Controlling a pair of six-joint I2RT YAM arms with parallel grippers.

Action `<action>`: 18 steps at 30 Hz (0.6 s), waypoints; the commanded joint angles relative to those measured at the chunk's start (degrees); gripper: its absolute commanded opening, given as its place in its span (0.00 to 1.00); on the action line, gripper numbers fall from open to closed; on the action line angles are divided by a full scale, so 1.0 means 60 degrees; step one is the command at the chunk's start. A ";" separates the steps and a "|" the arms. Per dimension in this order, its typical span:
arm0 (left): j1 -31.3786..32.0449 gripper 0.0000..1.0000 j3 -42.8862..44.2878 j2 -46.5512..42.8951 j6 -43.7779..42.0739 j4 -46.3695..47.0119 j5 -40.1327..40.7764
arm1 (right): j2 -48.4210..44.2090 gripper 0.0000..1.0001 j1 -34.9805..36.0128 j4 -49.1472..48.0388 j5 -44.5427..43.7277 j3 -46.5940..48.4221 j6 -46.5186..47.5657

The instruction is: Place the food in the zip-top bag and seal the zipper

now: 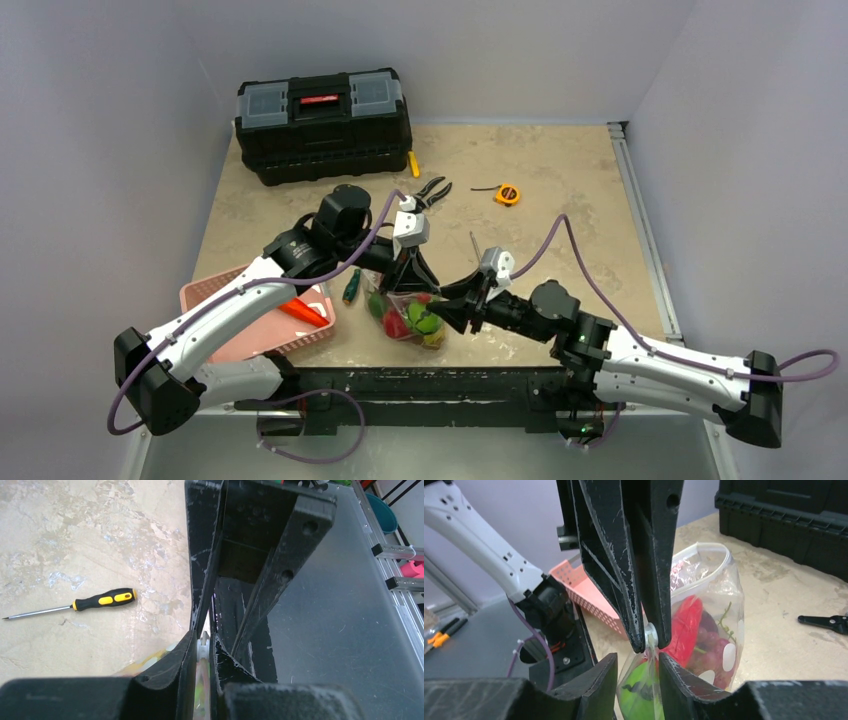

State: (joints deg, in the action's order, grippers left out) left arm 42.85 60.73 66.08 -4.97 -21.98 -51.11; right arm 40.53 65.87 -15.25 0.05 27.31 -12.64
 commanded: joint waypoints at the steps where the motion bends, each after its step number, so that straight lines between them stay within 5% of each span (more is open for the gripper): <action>1: -0.0021 0.00 0.0242 -0.0313 0.0277 0.0397 -0.0455 | 0.0537 0.37 0.0016 -0.0077 0.0555 0.0655 0.0485; 5: -0.0023 0.00 0.0278 -0.0279 0.0330 0.0367 -0.0505 | 0.1032 0.37 0.0009 -0.0514 0.0417 0.0734 0.0497; 10: -0.0023 0.14 0.0318 -0.0289 -0.0088 -0.0193 -0.0401 | 0.1474 0.00 0.0009 -0.0861 0.0018 0.0914 0.0440; 13: -0.0023 0.24 0.0274 -0.0376 -0.0443 -0.0586 -0.0091 | 0.1247 0.00 0.0011 -0.1253 -0.0200 0.0595 0.0394; 18: -0.0023 0.27 0.0175 -0.0460 -0.0713 -0.0778 0.0124 | 0.0502 0.00 0.0009 -0.1913 -0.0223 -0.0084 0.0041</action>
State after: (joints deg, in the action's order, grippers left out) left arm 42.76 60.75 64.84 -6.70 -25.80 -50.74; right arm 47.35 65.87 -18.52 0.38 28.16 -10.92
